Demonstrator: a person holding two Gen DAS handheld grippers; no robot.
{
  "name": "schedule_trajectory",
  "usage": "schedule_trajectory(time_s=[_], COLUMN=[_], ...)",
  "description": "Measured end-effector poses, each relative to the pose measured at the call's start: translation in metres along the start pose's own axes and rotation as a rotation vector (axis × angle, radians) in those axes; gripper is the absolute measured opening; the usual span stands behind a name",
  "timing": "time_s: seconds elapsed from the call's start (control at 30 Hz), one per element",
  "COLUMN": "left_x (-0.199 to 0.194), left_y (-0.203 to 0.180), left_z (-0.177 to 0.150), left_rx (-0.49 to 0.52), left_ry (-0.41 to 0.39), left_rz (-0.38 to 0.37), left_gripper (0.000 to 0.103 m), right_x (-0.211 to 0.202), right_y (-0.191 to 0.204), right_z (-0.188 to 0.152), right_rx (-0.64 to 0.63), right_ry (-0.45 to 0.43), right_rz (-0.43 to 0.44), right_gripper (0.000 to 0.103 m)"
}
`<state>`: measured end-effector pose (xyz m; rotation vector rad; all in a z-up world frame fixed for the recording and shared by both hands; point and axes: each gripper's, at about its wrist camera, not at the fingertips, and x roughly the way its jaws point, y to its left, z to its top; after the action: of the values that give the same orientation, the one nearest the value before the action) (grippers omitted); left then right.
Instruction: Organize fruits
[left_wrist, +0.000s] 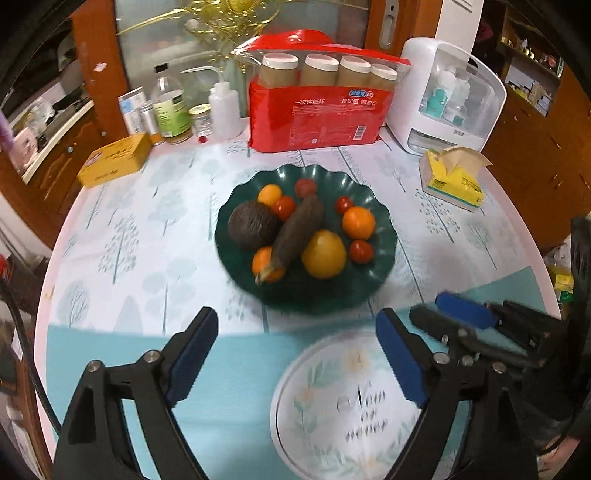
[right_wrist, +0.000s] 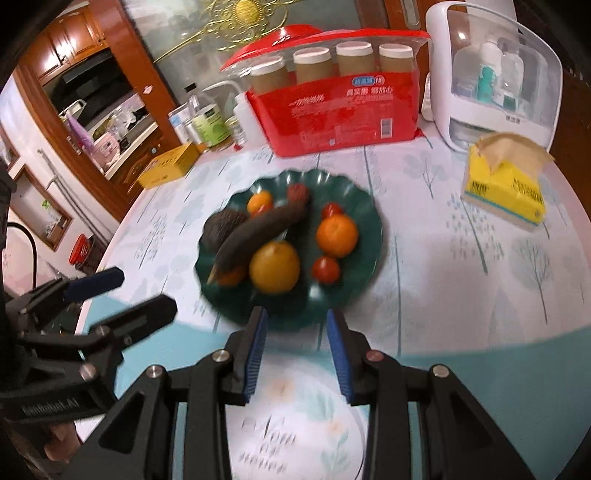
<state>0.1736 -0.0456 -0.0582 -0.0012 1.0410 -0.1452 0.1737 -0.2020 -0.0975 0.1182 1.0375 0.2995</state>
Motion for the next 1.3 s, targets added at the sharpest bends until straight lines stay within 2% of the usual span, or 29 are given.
schedule_trajectory(time_s=[0.27,0.4,0.53,0.77,1.3], left_x=[-0.056,-0.077,-0.099,-0.122,-0.138], left_y=[-0.013,-0.021,-0.021,-0.023,-0.041], left_z=[-0.075,-0.102,-0.122,-0.133,-0.139], left_rx=[-0.036,-0.035,-0.075,-0.108,-0.108], left_ry=[-0.014,-0.021,-0.037,-0.065,-0.107], left_rz=[0.026,0.053,0.074,0.118,0.15], left_gripper=[0.093,0.093,0.095,0.095,0.095], right_x=[-0.049,-0.073,-0.096,-0.133,-0.161], right_y=[0.016,0.023,0.031,0.036,0.038], right_z=[-0.076,-0.098,-0.114,-0.117,-0.122], right_rx=[0.013,0.03,0.011,-0.019,-0.046], right_ry=[0.064,0.08,0.066,-0.013,-0.082], right_rz=[0.02,0.024,-0.013,-0.041,-0.074], right_gripper=[0.034,0.037,0.039,0.048,0.049])
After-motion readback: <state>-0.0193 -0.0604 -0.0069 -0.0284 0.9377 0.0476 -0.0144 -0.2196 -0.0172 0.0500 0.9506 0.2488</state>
